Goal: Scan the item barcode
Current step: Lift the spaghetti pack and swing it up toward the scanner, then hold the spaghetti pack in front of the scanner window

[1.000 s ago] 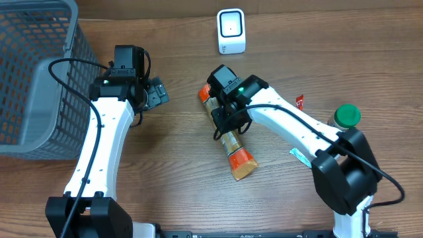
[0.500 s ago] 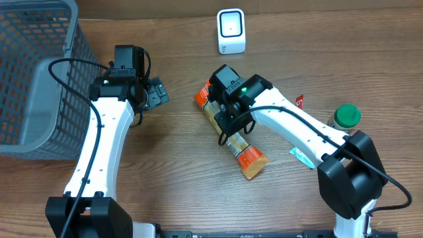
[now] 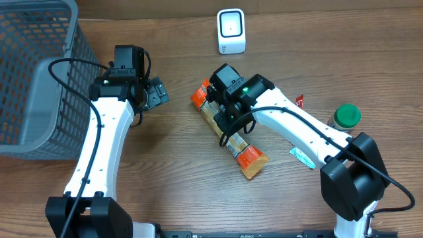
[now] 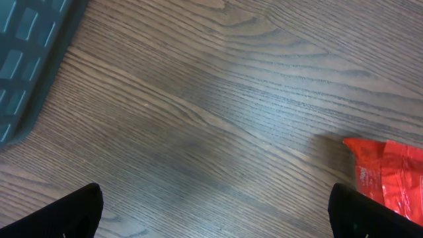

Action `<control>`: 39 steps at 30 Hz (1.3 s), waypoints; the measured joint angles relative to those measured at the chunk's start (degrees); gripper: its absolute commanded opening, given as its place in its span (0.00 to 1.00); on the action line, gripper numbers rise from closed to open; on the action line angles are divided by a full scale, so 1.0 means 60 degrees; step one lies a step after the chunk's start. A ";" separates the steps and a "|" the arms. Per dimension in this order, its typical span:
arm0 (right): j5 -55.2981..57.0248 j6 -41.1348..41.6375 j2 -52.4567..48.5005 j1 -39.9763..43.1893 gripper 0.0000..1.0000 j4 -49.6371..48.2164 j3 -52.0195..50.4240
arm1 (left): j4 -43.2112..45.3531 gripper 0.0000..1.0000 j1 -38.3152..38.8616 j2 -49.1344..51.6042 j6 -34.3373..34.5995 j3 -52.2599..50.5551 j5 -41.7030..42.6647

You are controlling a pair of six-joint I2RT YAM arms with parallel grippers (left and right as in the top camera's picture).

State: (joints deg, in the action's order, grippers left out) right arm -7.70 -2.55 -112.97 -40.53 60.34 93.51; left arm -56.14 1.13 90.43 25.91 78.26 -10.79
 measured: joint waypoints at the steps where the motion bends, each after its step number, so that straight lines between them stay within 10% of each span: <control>1: 0.0000 -0.0011 0.0000 0.0000 0.04 -0.0022 0.0000 | 0.0000 1.00 0.0000 0.0000 0.0000 0.0000 0.0000; 15: 0.1351 -0.0095 0.0000 0.0000 0.03 -0.0066 0.0189 | 0.0000 1.00 0.0000 0.0000 0.0000 0.0000 0.0000; 39: 0.1712 -0.2983 0.0025 0.0758 0.03 0.0619 0.5289 | 0.0000 1.00 0.0000 0.0000 0.0000 0.0000 0.0000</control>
State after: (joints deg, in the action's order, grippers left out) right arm 2.57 -20.45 -112.81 -35.99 64.05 125.25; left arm -56.14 1.13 90.43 25.91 78.26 -10.79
